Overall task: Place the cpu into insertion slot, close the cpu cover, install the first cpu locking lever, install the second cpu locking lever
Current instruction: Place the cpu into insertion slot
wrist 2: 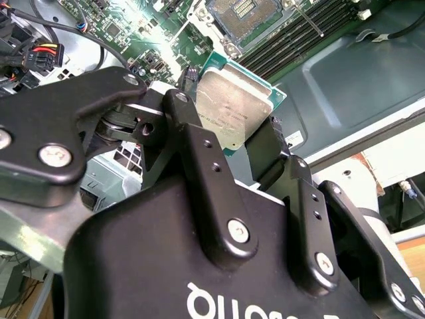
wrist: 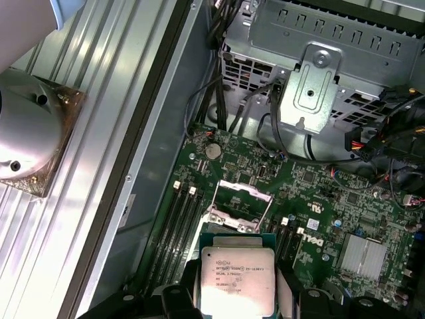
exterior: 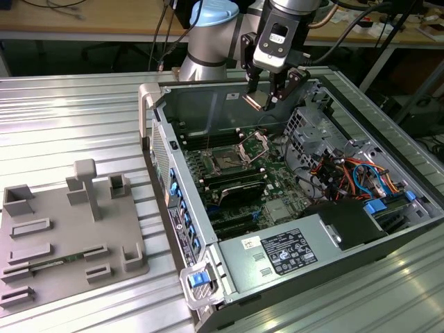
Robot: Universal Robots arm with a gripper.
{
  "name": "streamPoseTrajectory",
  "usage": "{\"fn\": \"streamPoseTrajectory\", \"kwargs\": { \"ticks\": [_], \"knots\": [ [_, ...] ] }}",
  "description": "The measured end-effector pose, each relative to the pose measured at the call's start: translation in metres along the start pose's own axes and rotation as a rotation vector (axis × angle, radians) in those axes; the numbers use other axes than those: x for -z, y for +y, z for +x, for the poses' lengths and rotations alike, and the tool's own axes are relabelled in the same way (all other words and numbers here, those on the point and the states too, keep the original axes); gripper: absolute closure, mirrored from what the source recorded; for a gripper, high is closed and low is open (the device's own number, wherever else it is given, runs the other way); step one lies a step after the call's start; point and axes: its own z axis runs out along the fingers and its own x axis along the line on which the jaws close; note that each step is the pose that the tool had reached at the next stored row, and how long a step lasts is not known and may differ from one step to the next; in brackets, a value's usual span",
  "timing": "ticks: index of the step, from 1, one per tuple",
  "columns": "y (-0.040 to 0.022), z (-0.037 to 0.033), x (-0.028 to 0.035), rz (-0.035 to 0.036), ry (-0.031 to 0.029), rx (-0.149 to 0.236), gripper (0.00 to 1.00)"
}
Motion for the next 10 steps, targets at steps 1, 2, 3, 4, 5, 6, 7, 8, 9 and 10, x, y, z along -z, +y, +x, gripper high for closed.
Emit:
{"fn": "streamPoseTrajectory", "kwargs": {
  "ticks": [1, 2, 3, 4, 5, 6, 7, 8, 9, 10],
  "knots": [
    [0.0000, 0.0000, 0.0000, 0.0000, 0.0000, 0.000, 0.45],
    [0.0000, 0.0000, 0.0000, 0.0000, 0.0000, 0.000, 0.45],
    [0.0000, 0.0000, 0.0000, 0.0000, 0.0000, 0.000, 0.45],
    [0.0000, 0.0000, 0.0000, -0.0001, -0.0002, -0.003, 0.45],
    [0.0000, 0.0000, -0.0001, -0.0003, -0.0007, -0.008, 0.45],
    [-0.0003, 0.0001, -0.0001, -0.0003, -0.0013, -0.015, 0.45],
    [-0.0004, 0.0001, -0.0002, -0.0006, -0.0019, -0.022, 0.45],
    [-0.0005, 0.0002, -0.0003, -0.0008, -0.0031, -0.035, 0.45],
    [-0.0007, 0.0002, -0.0003, -0.0009, -0.0039, -0.044, 0.45],
    [-0.0011, 0.0004, -0.0003, -0.0010, -0.0048, -0.053, 0.45]
  ]
}}
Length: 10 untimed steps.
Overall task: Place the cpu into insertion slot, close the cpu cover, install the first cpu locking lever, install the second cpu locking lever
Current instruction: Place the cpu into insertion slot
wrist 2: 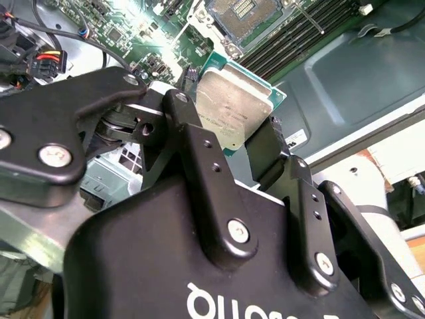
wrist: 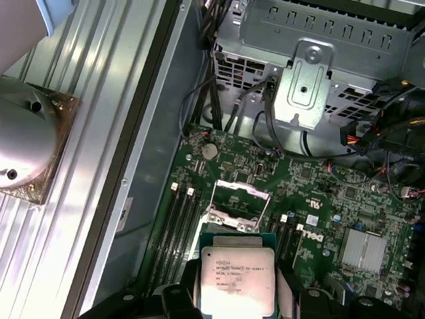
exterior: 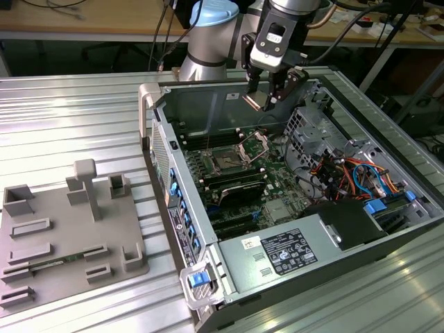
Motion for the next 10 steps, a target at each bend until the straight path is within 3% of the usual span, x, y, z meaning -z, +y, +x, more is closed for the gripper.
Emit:
{"fn": "streamPoseTrajectory", "kwargs": {
  "ticks": [10],
  "knots": [
    [-0.0017, 0.0005, -0.0003, -0.0002, -0.0018, -0.021, 0.45]
  ]
}}
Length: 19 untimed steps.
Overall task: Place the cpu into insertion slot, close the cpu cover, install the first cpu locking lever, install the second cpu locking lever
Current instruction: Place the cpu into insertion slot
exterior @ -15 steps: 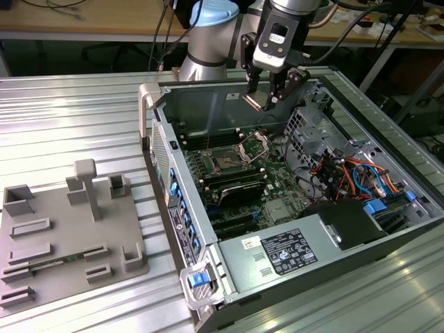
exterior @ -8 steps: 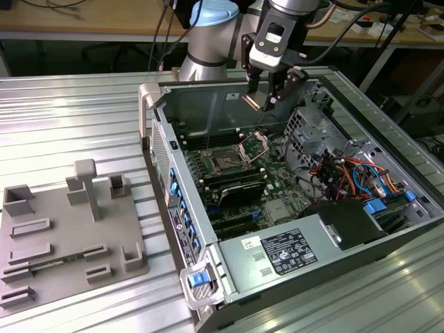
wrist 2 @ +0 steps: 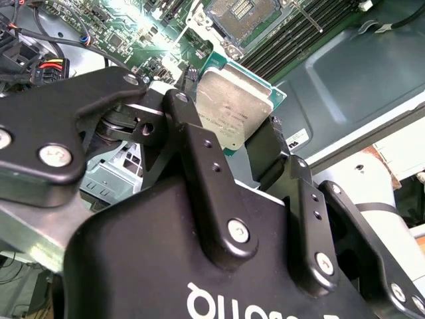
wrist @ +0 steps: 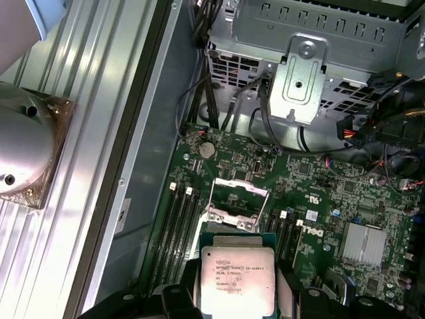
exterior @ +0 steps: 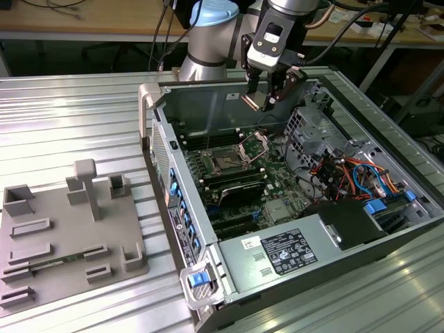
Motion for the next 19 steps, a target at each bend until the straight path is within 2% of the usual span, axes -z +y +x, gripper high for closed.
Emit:
{"fn": "streamPoseTrajectory", "kwargs": {
  "ticks": [10, 19],
  "knots": [
    [-0.0001, 0.0000, -0.0001, -0.0001, -0.0005, -0.005, 0.45],
    [-0.0005, 0.0001, -0.0002, -0.0008, -0.0038, -0.042, 0.45]
  ]
}}
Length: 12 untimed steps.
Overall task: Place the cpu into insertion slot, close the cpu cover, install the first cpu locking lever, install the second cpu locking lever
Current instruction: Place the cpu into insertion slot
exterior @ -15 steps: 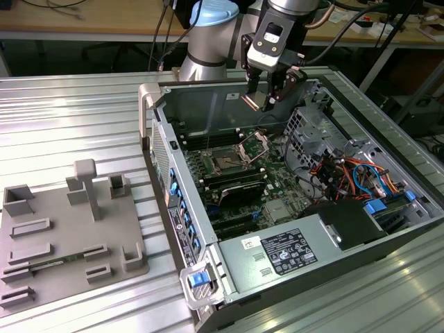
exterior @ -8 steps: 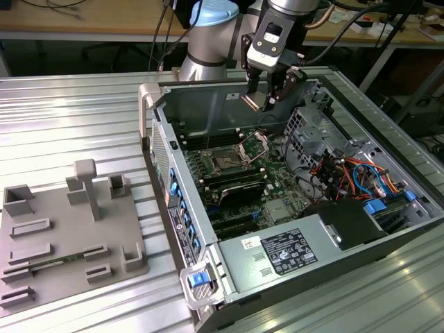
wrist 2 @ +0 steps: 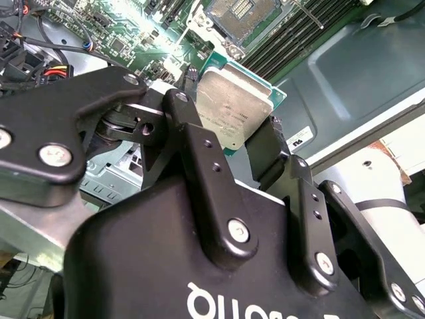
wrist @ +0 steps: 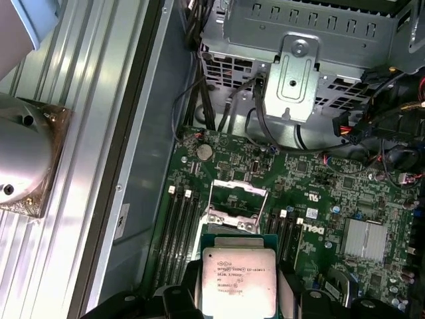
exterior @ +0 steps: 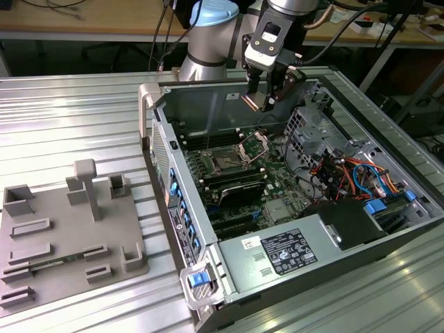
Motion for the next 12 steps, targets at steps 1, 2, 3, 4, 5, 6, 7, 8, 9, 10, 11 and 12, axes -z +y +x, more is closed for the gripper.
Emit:
{"fn": "streamPoseTrajectory", "kwargs": {
  "ticks": [1, 2, 3, 4, 5, 6, 7, 8, 9, 10, 11, 12],
  "knots": [
    [0.0000, 0.0000, 0.0000, -0.0001, -0.0001, -0.002, 0.45],
    [0.0000, 0.0000, 0.0000, -0.0002, -0.0003, -0.003, 0.45],
    [-0.0001, 0.0000, 0.0000, -0.0002, -0.0004, -0.004, 0.45],
    [-0.0002, 0.0001, 0.0000, -0.0001, -0.0005, -0.006, 0.45],
    [-0.0003, 0.0001, 0.0000, -0.0002, -0.0006, -0.007, 0.45],
    [-0.0004, 0.0001, 0.0000, -0.0002, -0.0008, -0.009, 0.45],
    [-0.0004, 0.0001, 0.0000, -0.0003, -0.0010, -0.011, 0.45],
    [-0.0004, 0.0001, -0.0001, -0.0004, -0.0013, -0.015, 0.45],
    [-0.0005, 0.0001, -0.0001, -0.0005, -0.0016, -0.019, 0.45],
    [-0.0005, 0.0002, -0.0002, -0.0006, -0.0022, -0.025, 0.45],
    [-0.0006, 0.0002, -0.0003, -0.0008, -0.0027, -0.031, 0.45],
    [-0.0007, 0.0003, -0.0004, -0.0008, -0.0031, -0.036, 0.45]
  ]
}}
